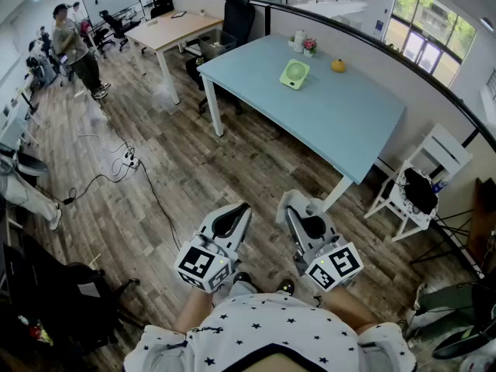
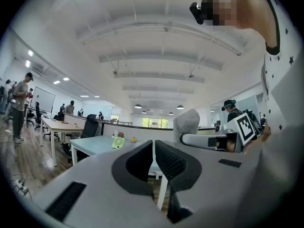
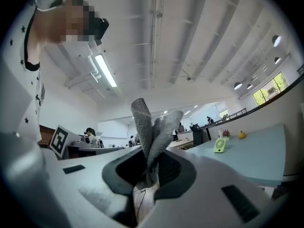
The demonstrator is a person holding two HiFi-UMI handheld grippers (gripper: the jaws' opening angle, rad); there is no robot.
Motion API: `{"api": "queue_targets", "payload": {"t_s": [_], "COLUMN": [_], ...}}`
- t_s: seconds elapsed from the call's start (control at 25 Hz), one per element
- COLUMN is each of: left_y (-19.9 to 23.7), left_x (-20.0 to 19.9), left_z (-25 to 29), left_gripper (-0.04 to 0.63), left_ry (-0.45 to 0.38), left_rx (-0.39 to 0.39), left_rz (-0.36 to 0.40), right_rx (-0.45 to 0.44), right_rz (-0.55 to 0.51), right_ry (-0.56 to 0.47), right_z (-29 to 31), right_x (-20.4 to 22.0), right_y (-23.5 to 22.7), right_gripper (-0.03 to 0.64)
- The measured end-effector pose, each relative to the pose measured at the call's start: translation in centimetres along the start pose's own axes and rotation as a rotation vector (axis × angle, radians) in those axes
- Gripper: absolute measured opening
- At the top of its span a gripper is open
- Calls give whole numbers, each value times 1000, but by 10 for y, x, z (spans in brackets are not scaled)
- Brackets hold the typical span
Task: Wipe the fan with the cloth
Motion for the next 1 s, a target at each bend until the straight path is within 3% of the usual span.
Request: {"api": "queue_targets", "payload": {"t_s": [0.52,1.0], "left_y": [0,-21], "left_x": [-4,4], "left_z": [-6,6], "left_gripper": [40,40], "left_ry": [12,20], "left_rx": [-34,-83], "left_rz": [8,3], "right_rx": [-24,-24], "right_rz": [25,109], "right_ry": [-3,-24], "right_z": [4,-16], "right_x": [-1,3], "right_y": [-1,-27], "right_gripper": [41,42]}}
Point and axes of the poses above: the fingertips, and each gripper's own axes: z forward along the fingers, y to its left, x out of its underside, the point moved 9 cm from there along -z, backward along the fingers, and after that the axes turned 1 degree about -z, right-handed, at the moved point
